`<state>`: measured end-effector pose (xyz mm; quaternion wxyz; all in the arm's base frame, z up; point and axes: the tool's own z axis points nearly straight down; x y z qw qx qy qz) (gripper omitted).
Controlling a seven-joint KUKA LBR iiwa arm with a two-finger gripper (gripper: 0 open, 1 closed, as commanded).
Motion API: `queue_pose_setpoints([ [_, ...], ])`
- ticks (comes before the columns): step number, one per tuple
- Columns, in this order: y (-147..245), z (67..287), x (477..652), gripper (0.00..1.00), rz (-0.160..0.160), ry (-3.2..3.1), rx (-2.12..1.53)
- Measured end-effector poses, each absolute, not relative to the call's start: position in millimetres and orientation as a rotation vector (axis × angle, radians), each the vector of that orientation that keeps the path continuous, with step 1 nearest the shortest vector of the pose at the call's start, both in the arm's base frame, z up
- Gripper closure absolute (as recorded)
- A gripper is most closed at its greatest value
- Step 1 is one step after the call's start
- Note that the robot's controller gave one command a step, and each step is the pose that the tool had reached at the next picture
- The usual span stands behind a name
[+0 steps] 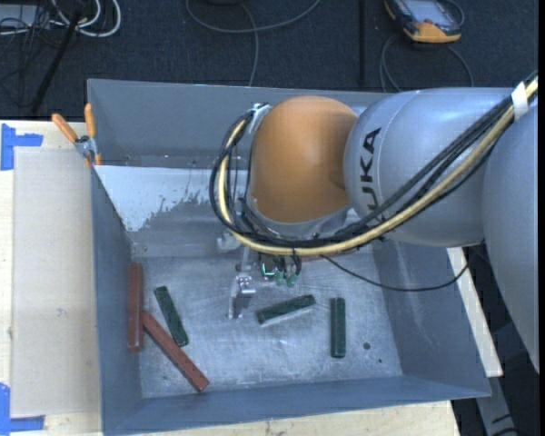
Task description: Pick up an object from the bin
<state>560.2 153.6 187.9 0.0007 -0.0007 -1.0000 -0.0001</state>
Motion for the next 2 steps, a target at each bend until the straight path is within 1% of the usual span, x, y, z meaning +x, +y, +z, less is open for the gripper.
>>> queue_pose_setpoints([
  [1, 132.2, 143.9, 569.0, 0.00, -0.005, -3.148, -0.040],
  [2, 97.1, 86.0, 580.7, 0.00, -0.002, -3.143, -0.069],
])
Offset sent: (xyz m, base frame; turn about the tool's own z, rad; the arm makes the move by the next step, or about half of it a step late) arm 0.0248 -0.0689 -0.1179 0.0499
